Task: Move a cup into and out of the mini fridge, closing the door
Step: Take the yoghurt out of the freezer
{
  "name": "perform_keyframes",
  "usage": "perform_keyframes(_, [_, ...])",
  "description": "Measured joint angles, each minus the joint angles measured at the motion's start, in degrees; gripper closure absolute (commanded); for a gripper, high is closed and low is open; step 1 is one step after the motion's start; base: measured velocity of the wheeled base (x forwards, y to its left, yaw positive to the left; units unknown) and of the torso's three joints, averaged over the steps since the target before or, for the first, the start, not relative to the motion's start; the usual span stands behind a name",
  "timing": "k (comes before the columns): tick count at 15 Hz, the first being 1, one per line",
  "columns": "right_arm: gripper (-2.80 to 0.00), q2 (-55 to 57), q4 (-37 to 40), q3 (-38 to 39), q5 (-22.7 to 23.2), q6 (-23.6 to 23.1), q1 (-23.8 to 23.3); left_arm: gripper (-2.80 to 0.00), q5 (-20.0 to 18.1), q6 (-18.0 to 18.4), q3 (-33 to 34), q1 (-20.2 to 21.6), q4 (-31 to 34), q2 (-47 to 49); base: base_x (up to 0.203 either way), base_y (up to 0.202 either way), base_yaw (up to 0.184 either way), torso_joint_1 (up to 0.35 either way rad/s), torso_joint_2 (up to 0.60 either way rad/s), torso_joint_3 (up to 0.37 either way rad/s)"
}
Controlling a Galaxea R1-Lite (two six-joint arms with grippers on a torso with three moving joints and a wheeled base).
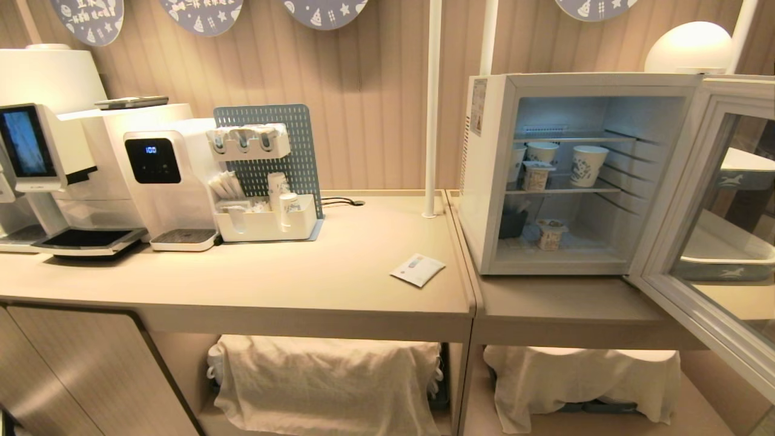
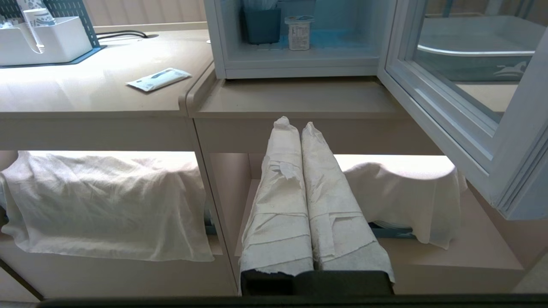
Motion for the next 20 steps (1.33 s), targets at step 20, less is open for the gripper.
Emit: perform_keyframes(20, [0.00, 0.00, 0.00, 0.00, 0.00, 0.00, 0.00, 0.00, 0.10, -0.45, 0.00, -0.05, 0.01, 0.00, 0.000, 0.000, 0.000, 0.000, 0.00, 0.000])
